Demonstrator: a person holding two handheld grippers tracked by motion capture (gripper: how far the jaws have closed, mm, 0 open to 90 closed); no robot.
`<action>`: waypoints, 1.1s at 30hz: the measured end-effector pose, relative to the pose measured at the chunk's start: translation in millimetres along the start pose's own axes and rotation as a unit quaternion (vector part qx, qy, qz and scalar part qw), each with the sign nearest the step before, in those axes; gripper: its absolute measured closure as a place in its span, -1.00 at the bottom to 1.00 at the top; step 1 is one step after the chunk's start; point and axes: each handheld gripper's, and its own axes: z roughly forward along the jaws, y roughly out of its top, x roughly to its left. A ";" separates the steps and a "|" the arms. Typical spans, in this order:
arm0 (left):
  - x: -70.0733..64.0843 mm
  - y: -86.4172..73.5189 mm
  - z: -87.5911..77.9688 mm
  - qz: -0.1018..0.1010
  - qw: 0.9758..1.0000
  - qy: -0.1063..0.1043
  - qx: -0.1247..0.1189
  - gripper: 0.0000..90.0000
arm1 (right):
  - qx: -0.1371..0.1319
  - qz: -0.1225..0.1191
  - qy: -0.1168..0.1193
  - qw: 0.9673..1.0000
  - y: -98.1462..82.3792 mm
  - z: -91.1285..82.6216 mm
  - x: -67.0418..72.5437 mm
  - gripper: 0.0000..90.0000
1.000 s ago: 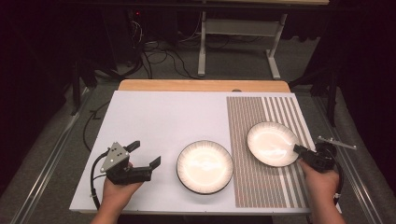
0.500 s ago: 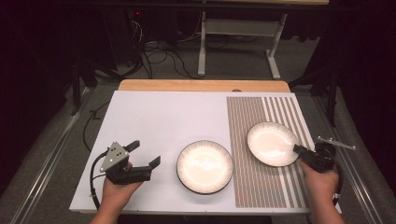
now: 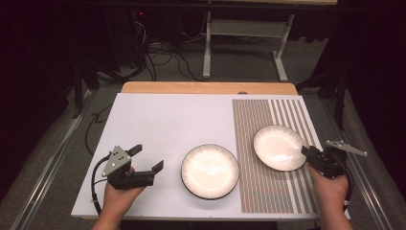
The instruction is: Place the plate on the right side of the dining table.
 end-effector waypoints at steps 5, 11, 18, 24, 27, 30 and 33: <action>0.0 0.3 -0.3 -0.002 1.000 0.000 -0.002 -0.84 | -0.023 -0.027 0.007 0.999 4.7 -8.9 14.2 0.36; -0.7 0.6 -0.5 0.001 1.000 -0.002 -0.001 -0.84 | -0.046 -0.055 0.033 0.997 9.9 -20.2 40.2 0.23; -2.0 0.9 -0.8 0.005 1.000 -0.003 -0.002 -0.84 | -0.082 -0.090 0.091 0.988 13.1 -35.3 79.1 0.02; -3.9 0.8 -0.3 0.015 1.000 -0.005 0.003 -0.84 | -0.105 -0.118 0.146 0.977 10.5 -45.8 112.6 -0.17; -6.6 1.4 -0.3 0.018 1.000 -0.008 0.003 -0.84 | -0.111 -0.133 0.172 0.970 8.1 -49.4 126.8 -0.27; -9.6 2.2 -0.5 0.024 1.000 -0.012 0.003 -0.85 | -0.122 -0.148 0.198 0.961 4.0 -54.1 141.2 -0.48; -13.9 3.6 0.3 0.032 0.999 -0.009 0.003 -0.94 | -0.132 -0.158 0.214 0.955 0.1 -56.2 148.5 -0.75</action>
